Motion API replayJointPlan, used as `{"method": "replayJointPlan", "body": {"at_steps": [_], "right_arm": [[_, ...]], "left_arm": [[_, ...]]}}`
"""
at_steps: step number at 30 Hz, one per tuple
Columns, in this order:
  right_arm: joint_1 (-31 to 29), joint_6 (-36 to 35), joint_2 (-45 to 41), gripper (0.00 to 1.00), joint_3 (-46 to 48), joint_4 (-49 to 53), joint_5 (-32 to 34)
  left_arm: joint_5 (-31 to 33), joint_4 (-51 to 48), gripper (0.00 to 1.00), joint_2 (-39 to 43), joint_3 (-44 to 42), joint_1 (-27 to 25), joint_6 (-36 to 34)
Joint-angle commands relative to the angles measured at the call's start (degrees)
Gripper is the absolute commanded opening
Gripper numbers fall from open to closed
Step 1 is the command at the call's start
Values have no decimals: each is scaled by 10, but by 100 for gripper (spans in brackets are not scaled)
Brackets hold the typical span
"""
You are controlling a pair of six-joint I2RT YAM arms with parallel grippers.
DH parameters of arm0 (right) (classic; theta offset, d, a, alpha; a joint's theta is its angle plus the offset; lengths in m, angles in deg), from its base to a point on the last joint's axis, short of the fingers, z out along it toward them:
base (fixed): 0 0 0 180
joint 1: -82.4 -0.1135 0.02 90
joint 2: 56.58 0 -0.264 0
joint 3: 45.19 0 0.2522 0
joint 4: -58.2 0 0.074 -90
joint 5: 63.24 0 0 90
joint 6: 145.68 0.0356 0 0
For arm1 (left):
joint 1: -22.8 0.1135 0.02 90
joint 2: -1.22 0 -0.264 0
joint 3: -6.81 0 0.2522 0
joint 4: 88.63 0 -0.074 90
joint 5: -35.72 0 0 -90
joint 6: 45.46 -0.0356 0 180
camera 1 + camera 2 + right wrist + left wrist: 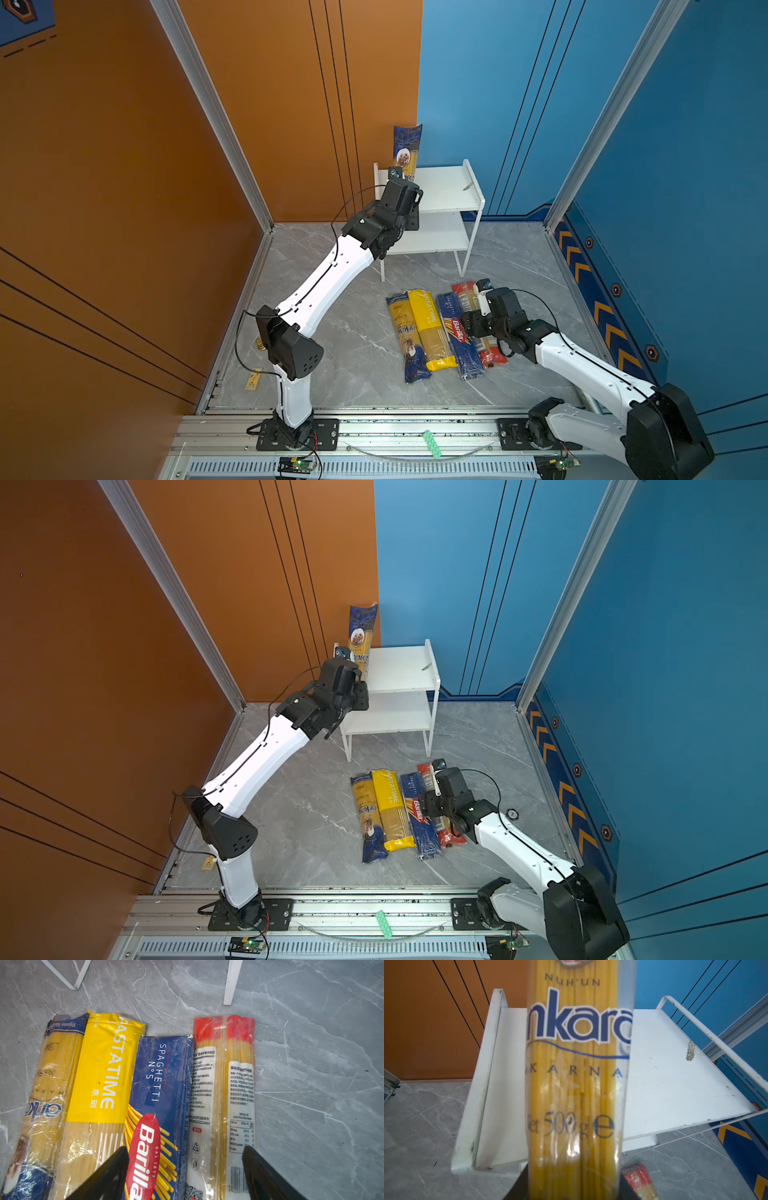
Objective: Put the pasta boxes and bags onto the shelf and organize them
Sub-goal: 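Raise the Ankara bag above the shelf's top tier with the left gripper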
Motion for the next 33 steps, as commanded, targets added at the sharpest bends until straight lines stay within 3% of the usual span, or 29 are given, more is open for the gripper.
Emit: {"method": "replayJointPlan", "body": {"at_steps": [1,16,24,33], "right_arm": [[2,3,-10,84,5,-7,-5],[2,5,-10,85,6,-7,-5],[2,5,-10,85,7,-8,-6],[2,5,-16,85,9,-10,-5]], "left_arm": [[34,78,0,13,36,-5,-9],[36,78,20,9,29,-3,-8],[35,78,36,10,13,1,-2],[30,78,41,7,6,3,3]]}}
